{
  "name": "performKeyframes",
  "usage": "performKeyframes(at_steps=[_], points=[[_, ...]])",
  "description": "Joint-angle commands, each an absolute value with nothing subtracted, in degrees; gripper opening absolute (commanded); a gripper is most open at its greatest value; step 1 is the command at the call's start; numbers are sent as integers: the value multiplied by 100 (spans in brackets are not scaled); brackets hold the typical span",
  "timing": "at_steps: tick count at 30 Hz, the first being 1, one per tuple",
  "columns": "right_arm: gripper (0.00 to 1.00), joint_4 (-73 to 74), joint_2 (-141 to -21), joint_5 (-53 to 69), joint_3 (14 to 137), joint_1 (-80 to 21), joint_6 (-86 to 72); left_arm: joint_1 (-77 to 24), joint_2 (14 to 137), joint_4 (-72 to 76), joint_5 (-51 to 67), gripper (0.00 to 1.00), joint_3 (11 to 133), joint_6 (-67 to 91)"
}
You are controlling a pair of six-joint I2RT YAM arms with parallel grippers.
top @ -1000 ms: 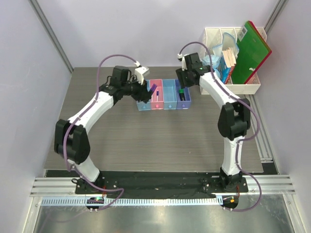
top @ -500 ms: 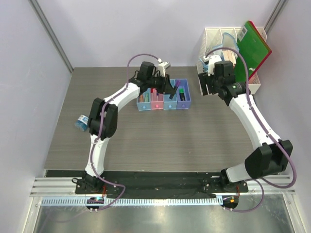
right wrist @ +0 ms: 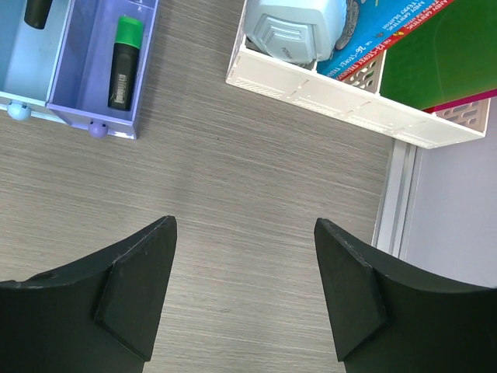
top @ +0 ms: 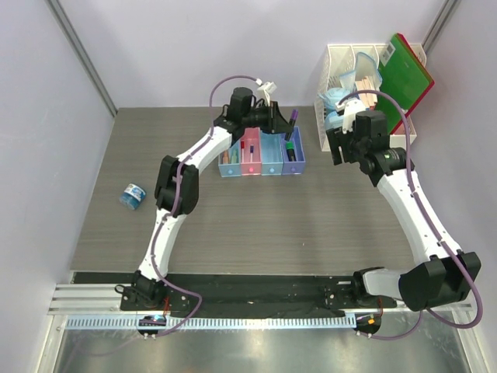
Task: Sort the stationery into containers
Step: Place the pen in the storage box.
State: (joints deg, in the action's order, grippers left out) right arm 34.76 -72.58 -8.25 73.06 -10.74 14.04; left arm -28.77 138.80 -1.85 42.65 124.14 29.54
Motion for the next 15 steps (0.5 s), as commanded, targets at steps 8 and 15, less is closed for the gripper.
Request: performKeyframes(at_steps=[8,15], points=[[77,3305,-6961,-457,7207,-941,1301,-2927,14422,343,4140,1,12647,3612],[77,3296,-6943,-334,7251,-932,1248,-2927,14634,334,4175,26,12727,3709]])
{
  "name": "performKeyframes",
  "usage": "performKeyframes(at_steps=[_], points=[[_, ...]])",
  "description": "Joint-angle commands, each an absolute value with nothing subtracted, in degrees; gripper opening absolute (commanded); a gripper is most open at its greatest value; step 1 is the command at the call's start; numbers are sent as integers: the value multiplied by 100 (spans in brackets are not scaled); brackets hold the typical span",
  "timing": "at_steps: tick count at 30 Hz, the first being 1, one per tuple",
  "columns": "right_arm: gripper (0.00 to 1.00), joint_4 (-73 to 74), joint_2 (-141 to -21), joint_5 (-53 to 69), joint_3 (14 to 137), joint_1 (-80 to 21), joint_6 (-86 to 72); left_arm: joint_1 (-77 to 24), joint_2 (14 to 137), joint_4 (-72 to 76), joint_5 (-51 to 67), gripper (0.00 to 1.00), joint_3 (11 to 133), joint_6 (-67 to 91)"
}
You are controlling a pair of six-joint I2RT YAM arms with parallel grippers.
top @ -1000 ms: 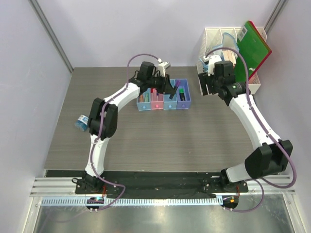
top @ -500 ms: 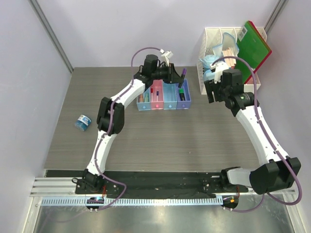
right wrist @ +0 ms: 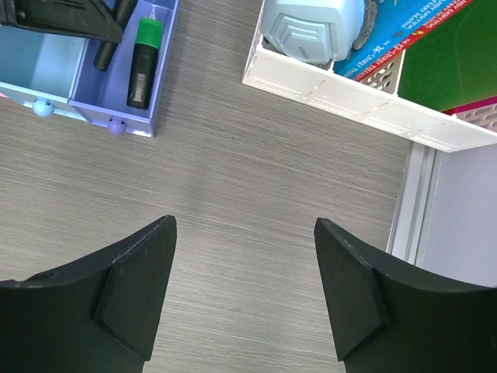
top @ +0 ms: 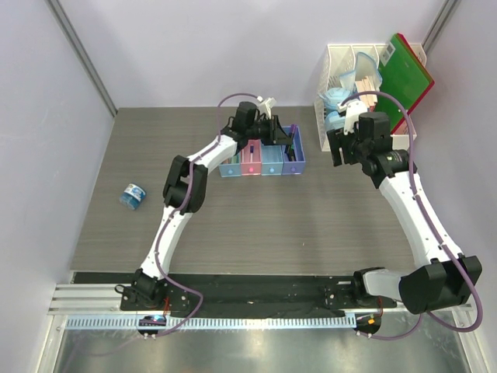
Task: Sort the stationery into containers
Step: Place the pen in the storage box, then move the storage box to the center of the board.
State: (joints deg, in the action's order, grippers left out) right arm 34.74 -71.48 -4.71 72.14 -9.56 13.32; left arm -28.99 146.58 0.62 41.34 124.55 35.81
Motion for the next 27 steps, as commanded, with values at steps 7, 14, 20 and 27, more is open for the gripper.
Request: performKeyframes(at_steps=[7,14,20,27], points=[[77,3296,-6996,-229,7190,-914,1213,-2909,14564,369,4219,46,12691,3691],[77,3261,-6970,-115,7128,-923,1143,-2839,14441,378,4236,48,12753,3735],[76,3226,-7452,139,7277,-923,932,-2523,13730,-60,4438,46,12674,3430],[72,3165,-8507,264,7901,-923,458,-2022,12096,-1889,3254,40,11446,1154]])
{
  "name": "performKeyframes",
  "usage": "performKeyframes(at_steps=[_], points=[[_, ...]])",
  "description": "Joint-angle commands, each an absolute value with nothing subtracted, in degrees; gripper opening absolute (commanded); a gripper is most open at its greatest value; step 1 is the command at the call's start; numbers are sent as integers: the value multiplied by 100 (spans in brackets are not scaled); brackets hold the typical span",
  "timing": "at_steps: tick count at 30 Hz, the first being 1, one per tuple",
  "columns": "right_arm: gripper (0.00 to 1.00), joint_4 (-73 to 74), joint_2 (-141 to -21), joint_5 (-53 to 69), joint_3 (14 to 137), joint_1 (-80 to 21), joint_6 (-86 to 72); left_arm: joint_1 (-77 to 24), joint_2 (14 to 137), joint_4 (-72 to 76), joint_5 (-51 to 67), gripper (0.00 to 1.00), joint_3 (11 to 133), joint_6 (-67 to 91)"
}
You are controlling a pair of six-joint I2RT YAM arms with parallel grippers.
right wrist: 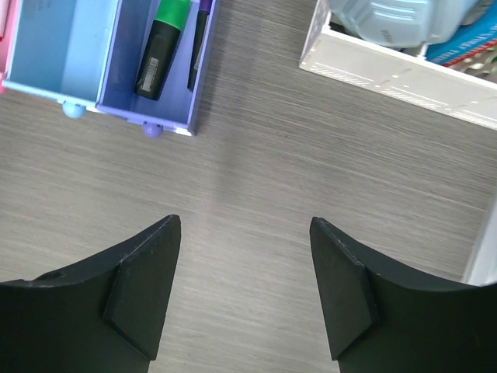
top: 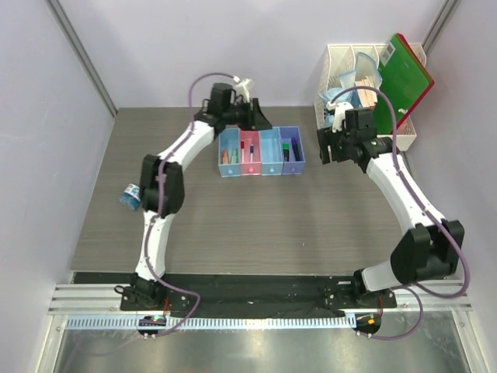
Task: Sort the stationery into containers
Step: Move the storage box to the center of the board.
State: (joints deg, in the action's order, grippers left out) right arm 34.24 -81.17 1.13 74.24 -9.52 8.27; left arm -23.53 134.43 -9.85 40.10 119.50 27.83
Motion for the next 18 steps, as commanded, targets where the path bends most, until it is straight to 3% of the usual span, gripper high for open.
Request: performKeyframes(at_steps=[1,7,18], points=[[72,3121,-8630,255,8006,-923,414,-1995,11937,-2046,3069,40,10991,925],[69,2725,-9640,255,8524,-958,106,-1907,11285,-2241,1987,39,9697,-167],[67,2716,-11117,316,9711,-1142,70,-1846,11417,-2145,1345,35,9176,-202]])
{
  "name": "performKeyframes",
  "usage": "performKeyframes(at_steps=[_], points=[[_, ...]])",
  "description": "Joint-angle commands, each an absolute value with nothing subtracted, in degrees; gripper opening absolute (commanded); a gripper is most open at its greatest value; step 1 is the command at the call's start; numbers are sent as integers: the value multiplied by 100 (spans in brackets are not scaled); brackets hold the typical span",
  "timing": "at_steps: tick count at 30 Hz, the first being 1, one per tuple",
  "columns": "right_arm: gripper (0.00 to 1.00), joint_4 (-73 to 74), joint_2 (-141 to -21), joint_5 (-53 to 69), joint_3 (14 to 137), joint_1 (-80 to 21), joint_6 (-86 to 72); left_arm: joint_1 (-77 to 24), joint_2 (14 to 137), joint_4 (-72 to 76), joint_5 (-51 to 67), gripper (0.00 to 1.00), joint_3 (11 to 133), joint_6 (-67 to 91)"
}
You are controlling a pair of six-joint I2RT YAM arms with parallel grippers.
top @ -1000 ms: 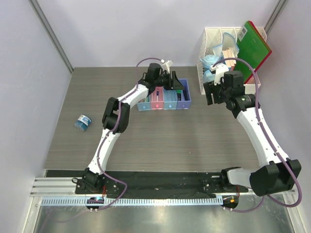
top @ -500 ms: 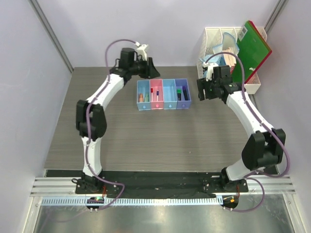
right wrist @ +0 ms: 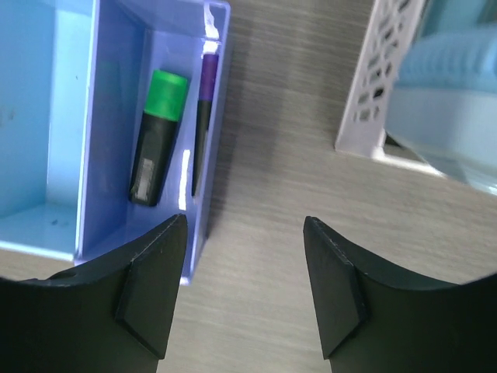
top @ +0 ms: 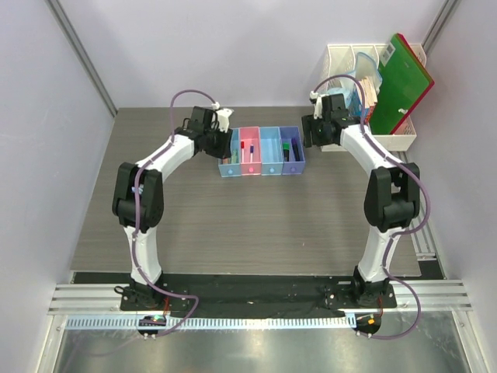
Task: Sort the stationery into containers
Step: Move the storage box to the center of the board.
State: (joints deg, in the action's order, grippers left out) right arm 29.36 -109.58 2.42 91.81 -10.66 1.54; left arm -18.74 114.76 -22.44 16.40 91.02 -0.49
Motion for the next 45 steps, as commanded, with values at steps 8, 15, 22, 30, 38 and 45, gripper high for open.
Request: performKeyframes(at_steps=[8,15,22,30,38,45], points=[[67,2707,-11846,316,10098,-1362,132,-1846,11636,-2153,1397,35,9360,-44],[67,2593,-12304,114,10265,-1634,220,-1846,11830,-2171,1485,34,9553,-26],[66,2522,-12594,44,10432,-1907,220,-1854,12050,-2180,1600,34,9738,202],[66,2522,-12674,-139,10451,-2285,255,-1863,12120,-2303,1679,34,9800,264],[65,2400,-12393,-123,9950,-2601,123,-1863,11813,-2574,1643,34,9528,27],[65,2303,-11981,-70,9300,-2891,141,-1863,11374,-2698,1749,33,8974,-263]])
